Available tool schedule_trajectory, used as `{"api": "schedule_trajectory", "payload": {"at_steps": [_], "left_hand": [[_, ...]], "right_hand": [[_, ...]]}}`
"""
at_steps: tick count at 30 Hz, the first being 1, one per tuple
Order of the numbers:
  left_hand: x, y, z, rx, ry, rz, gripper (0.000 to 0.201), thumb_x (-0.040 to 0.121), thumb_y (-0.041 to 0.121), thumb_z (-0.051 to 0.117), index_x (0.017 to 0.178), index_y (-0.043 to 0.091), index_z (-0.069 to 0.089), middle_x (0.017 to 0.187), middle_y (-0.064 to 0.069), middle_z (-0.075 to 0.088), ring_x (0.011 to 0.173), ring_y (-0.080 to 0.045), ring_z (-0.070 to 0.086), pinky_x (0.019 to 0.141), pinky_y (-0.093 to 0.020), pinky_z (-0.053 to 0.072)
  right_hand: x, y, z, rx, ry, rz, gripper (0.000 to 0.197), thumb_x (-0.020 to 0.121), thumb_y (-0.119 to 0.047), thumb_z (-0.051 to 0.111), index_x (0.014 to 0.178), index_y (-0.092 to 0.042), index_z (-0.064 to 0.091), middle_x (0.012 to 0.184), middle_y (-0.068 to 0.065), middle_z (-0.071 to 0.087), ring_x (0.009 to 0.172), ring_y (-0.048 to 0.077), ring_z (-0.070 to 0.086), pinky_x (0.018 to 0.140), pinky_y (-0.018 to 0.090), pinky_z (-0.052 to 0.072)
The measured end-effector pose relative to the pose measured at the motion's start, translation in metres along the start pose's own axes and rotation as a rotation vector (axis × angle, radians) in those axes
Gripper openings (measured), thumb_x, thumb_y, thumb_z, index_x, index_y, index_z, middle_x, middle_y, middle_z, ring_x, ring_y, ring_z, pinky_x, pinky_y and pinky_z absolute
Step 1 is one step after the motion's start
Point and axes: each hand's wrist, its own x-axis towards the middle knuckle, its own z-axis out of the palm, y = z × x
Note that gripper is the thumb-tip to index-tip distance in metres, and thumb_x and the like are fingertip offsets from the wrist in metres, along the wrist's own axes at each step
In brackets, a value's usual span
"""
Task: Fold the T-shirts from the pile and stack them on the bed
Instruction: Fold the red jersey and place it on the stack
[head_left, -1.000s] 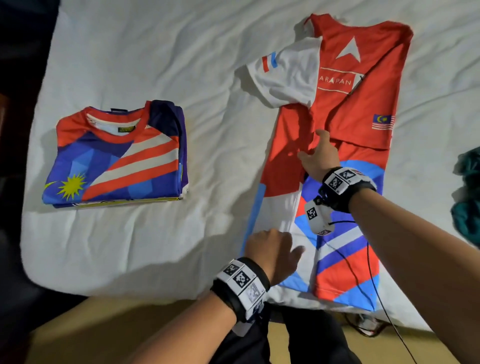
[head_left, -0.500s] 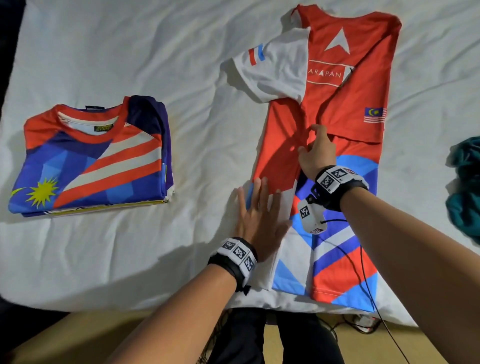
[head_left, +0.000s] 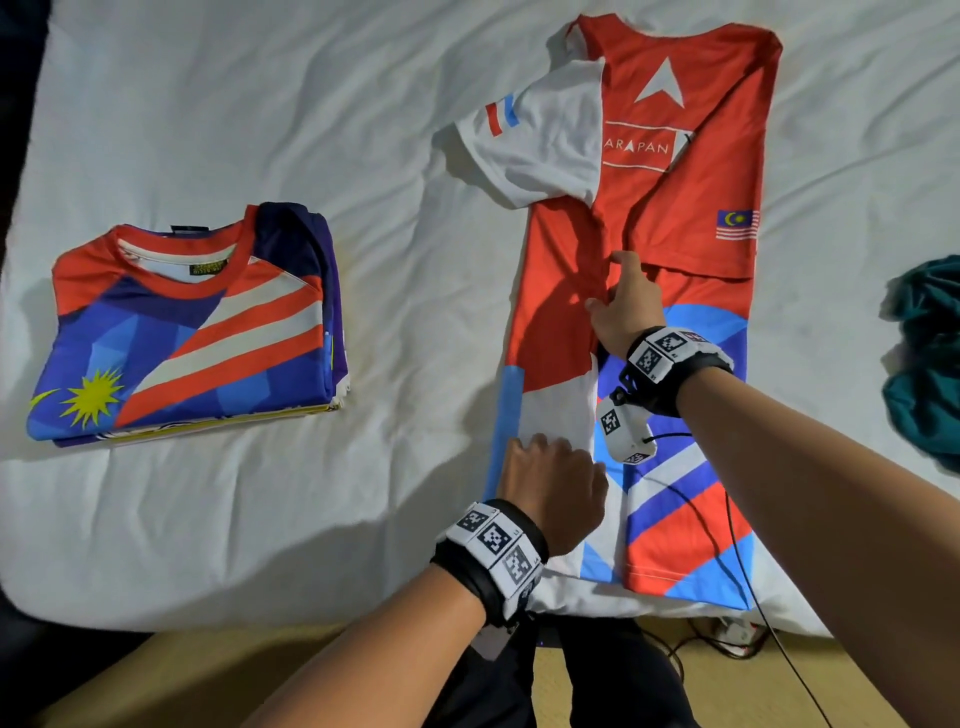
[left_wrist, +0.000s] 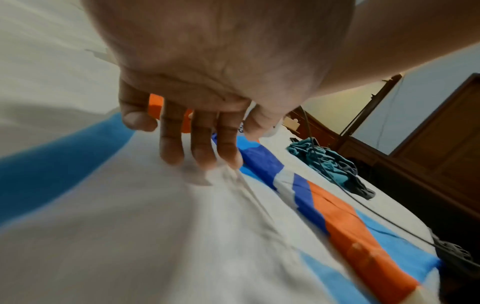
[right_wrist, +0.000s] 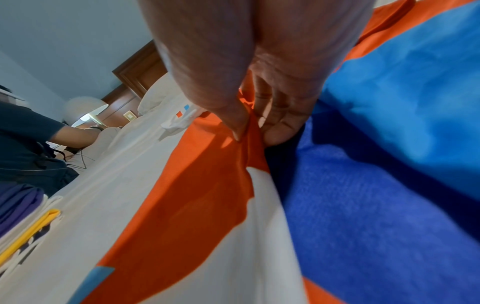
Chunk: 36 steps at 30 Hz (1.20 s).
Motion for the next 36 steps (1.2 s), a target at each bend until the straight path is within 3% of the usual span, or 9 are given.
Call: {"api": "schedule_trajectory", "payload": {"at_steps": [3, 5, 9, 14, 19, 23, 25, 28, 36], "left_hand": [[0.017, -0.02, 0.001, 0.08, 0.094, 0.017, 0.026, 0.09, 0.032, 0.056, 0.109, 0.015, 0.064, 0.12, -0.019, 0.06, 0.112, -0.04, 0.056, 0.085, -0.051, 0.045], [0.026, -0.043, 0.013, 0.136, -0.028, 0.001, 0.067, 0.089, 0.038, 0.058, 0.148, 0.01, 0.042, 0.16, -0.03, 0.026, 0.149, -0.046, 0.023, 0.111, -0.066, 0.028], [0.025, -0.073, 0.039, 0.041, -0.023, 0.045, 0.087, 0.096, 0.059, 0.038, 0.164, 0.013, 0.008, 0.169, -0.018, -0.013, 0.156, -0.035, -0.011, 0.12, -0.067, -0.001], [0.025, -0.075, 0.044, 0.054, -0.035, 0.047, 0.086, 0.097, 0.062, 0.033, 0.163, 0.012, 0.012, 0.17, -0.017, -0.005, 0.157, -0.032, -0.005, 0.12, -0.067, 0.003], [0.04, -0.073, 0.009, 0.139, -0.161, 0.034, 0.07, 0.102, 0.059, 0.032, 0.158, 0.016, 0.031, 0.161, -0.019, 0.028, 0.15, -0.033, 0.019, 0.115, -0.066, 0.018], [0.074, -0.083, -0.043, -0.009, -0.117, 0.021, 0.019, 0.101, 0.032, 0.048, 0.109, 0.021, 0.06, 0.117, -0.006, 0.059, 0.115, -0.03, 0.053, 0.098, -0.047, 0.038], [0.099, -0.096, -0.071, -0.103, -0.059, -0.056, 0.019, 0.102, 0.031, 0.045, 0.099, 0.02, 0.061, 0.104, -0.01, 0.068, 0.099, -0.037, 0.063, 0.086, -0.042, 0.044], [0.149, -0.12, -0.11, -0.103, 0.106, -0.111, 0.023, 0.102, 0.028, 0.044, 0.101, 0.017, 0.064, 0.103, -0.012, 0.069, 0.095, -0.038, 0.064, 0.077, -0.041, 0.047], [0.289, -0.184, -0.156, 0.015, 0.196, -0.284, 0.039, 0.102, 0.03, 0.05, 0.138, 0.016, 0.048, 0.135, -0.013, 0.048, 0.124, -0.035, 0.049, 0.098, -0.048, 0.045]], "right_hand": [[0.002, 0.002, 0.002, 0.006, -0.006, 0.003, 0.06, 0.097, -0.015, 0.063, 0.149, -0.014, 0.035, 0.115, 0.022, 0.062, 0.098, 0.032, 0.06, 0.077, 0.032, 0.043], [0.001, 0.0, 0.0, 0.003, 0.025, -0.009, 0.058, 0.095, -0.009, 0.061, 0.148, -0.013, 0.036, 0.117, 0.023, 0.061, 0.104, 0.037, 0.06, 0.08, 0.033, 0.043], [-0.011, -0.006, 0.003, -0.311, 0.239, -0.278, 0.074, 0.08, -0.001, 0.057, 0.15, -0.006, 0.035, 0.14, 0.025, 0.045, 0.122, 0.046, 0.045, 0.102, 0.049, 0.039], [-0.01, -0.003, 0.031, -0.669, -0.027, -0.499, 0.072, 0.103, -0.041, 0.037, 0.162, -0.011, 0.01, 0.17, 0.011, -0.002, 0.157, 0.028, -0.003, 0.125, 0.05, 0.005], [-0.004, 0.007, 0.03, -0.674, -0.059, -0.323, 0.076, 0.104, -0.056, 0.022, 0.162, -0.012, 0.001, 0.17, 0.006, -0.003, 0.157, 0.023, -0.001, 0.122, 0.053, -0.013], [-0.002, -0.019, 0.016, -0.615, 0.097, -0.333, 0.051, 0.1, -0.043, 0.043, 0.142, -0.014, 0.046, 0.143, 0.012, 0.051, 0.133, 0.033, 0.043, 0.119, 0.06, 0.012], [0.005, -0.033, 0.01, -0.575, 0.178, -0.364, 0.036, 0.097, -0.038, 0.053, 0.124, -0.015, 0.058, 0.12, 0.011, 0.06, 0.113, 0.035, 0.051, 0.103, 0.054, 0.03], [0.026, -0.054, 0.005, -0.539, 0.235, -0.45, 0.028, 0.09, -0.033, 0.065, 0.111, -0.014, 0.064, 0.109, 0.012, 0.061, 0.1, 0.036, 0.053, 0.087, 0.049, 0.035], [0.091, -0.093, 0.019, -0.671, 0.174, -0.602, 0.025, 0.075, -0.033, 0.074, 0.096, -0.021, 0.067, 0.091, 0.006, 0.055, 0.085, 0.032, 0.051, 0.077, 0.044, 0.04]]}}
